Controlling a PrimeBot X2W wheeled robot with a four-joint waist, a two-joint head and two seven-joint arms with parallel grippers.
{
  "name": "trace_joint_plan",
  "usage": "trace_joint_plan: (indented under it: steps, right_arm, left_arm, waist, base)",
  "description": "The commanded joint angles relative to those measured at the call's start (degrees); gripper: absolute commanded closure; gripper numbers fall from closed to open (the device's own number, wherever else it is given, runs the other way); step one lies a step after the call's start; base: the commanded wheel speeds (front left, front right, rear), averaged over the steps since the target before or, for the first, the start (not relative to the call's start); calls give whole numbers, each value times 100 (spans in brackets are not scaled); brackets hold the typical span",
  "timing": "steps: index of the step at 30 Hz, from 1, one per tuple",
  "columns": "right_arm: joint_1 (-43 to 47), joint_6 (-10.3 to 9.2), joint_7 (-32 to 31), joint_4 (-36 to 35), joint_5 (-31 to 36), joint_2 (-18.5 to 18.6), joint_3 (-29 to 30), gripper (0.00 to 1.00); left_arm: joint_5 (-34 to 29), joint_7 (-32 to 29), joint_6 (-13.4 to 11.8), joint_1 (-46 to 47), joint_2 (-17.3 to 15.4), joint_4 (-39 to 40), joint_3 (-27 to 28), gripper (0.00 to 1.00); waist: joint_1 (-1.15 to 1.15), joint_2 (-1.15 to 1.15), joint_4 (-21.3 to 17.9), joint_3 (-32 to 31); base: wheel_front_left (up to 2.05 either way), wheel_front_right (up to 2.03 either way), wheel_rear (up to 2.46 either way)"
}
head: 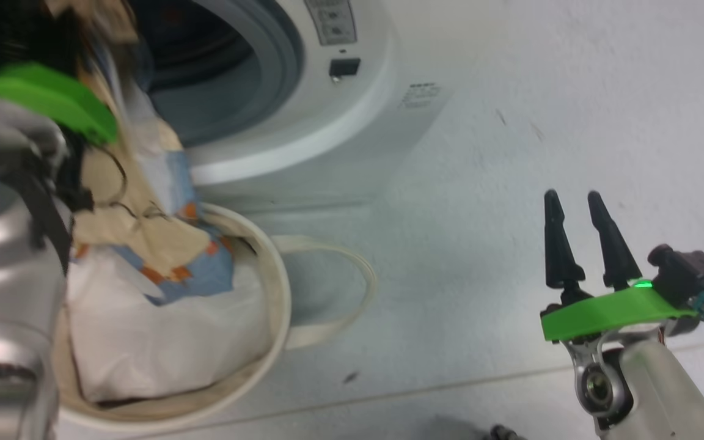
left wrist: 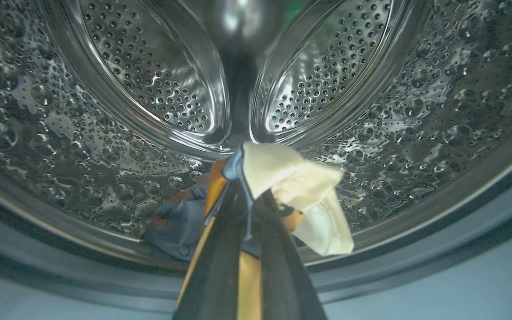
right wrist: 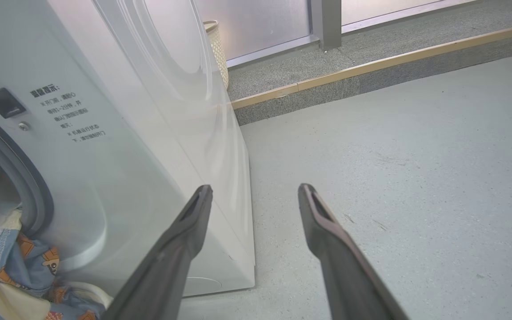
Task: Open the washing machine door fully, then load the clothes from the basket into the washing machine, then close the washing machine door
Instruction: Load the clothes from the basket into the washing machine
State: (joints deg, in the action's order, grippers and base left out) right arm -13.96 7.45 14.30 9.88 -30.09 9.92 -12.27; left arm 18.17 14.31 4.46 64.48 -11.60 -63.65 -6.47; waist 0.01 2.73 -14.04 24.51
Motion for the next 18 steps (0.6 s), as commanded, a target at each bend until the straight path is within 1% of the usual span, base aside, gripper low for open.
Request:
trace_joint_plan:
  steps: [1, 8, 14, 18]
  right_arm:
    - [-75, 3, 70, -234, 97, -48, -36, 0]
    - [-165, 3, 70, -392, 187, -223, 107, 0]
    - [-195, 3, 70, -481, 217, -318, 191, 0]
    - [-214, 3, 70, -527, 233, -376, 264, 0]
  left_arm:
    - [-103, 64, -66, 465, -302, 21, 49, 100]
    - [-376, 67, -157, 1383, -385, -317, -227, 100]
    - [-555, 68, -202, 1767, -540, 262, -288, 100]
    - [-662, 68, -247, 1847, -610, 1262, -157, 100]
  waist:
    - [-1, 0, -272, 445]
    - [-1, 0, -474, 1036]
    - [-1, 0, -599, 1343]
    - [-1, 0, -631, 1505]
  base:
    - [0, 0, 0]
    - [0, 0, 0]
    - [0, 0, 0]
    - [0, 0, 0]
